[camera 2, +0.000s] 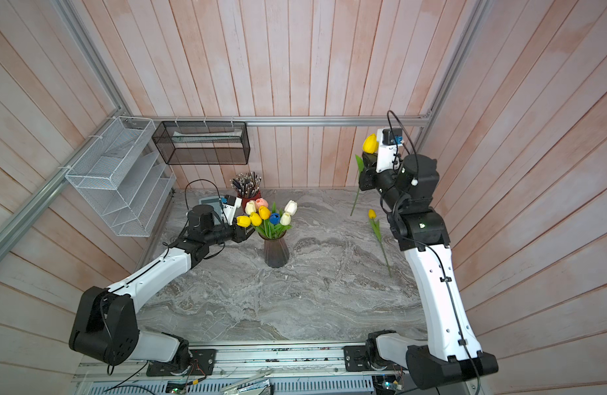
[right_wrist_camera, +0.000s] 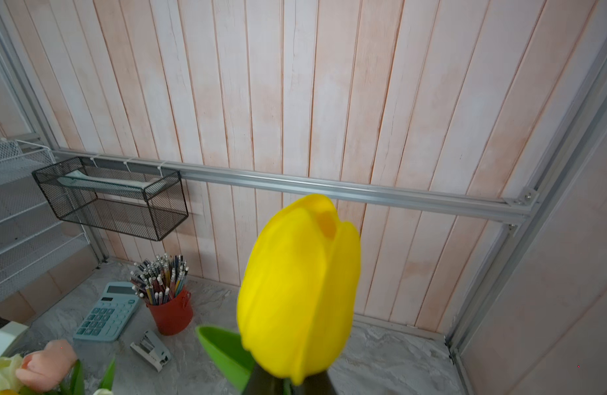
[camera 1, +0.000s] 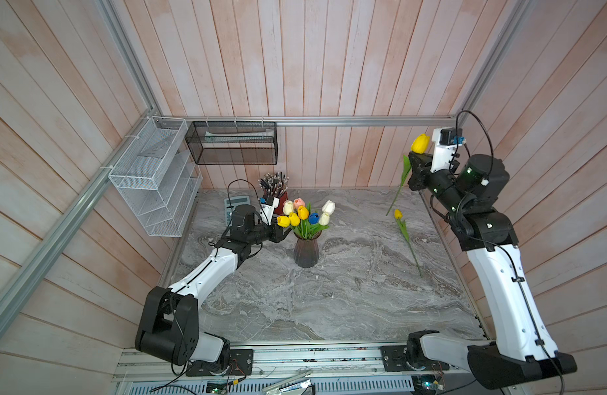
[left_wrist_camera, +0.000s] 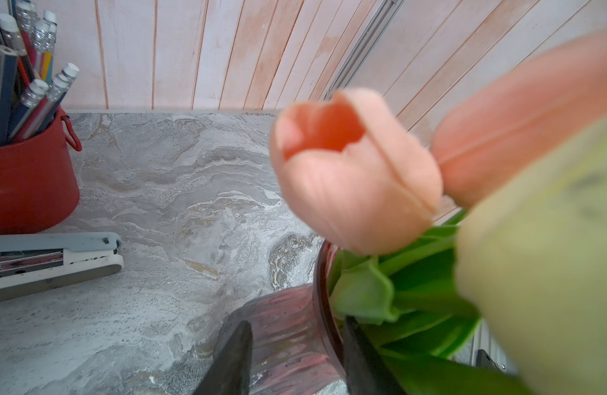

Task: Pick out yellow flowers from the vase
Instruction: Place the flower at the center of the board.

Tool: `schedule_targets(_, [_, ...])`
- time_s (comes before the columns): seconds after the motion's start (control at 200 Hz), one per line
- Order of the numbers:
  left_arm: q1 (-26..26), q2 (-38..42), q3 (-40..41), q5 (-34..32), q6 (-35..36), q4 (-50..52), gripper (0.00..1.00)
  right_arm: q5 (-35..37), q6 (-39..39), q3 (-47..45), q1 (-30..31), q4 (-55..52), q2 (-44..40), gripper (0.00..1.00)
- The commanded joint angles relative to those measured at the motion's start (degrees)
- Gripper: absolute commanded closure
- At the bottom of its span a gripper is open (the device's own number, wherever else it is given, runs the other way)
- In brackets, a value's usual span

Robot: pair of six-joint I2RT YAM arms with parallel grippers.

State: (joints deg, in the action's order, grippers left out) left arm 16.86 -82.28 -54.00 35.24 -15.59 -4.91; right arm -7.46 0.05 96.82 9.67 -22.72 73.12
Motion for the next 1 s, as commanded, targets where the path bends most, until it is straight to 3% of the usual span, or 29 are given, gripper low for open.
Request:
schedule_targets(0.0, [0.1,0.3,-0.8,-1.7,1.7,1.3,0.56,-1.8,0.4,5.3,-1.7,-11.0,3.9,0.91])
schedule_targets(0.165, [0.1,0.2,-0.6,-1.7,1.7,1.2,0.56,-2.8,-0.3,9.8,-4.3,-17.5,10.1,0.91])
schedule_targets(0.495, [0.0,0.9,-0.5,-1.4,1.6,0.4,0.56,7.7,-5.0,11.3,-5.5,-28.3,20.6,0.91])
schedule_targets(0.805, [-0.6,3.0,0.2,-0.6,-0.3,-2.0,0.56,7.6,-6.3,4.2,-8.5,-26.0,25.0,0.91])
schedule_targets(0.995, [-1.0,3.2,-0.1,-0.2,-0.1,-1.4,0.56,10.4,-7.9,6.5,-8.7,-28.9,32.4,0.91])
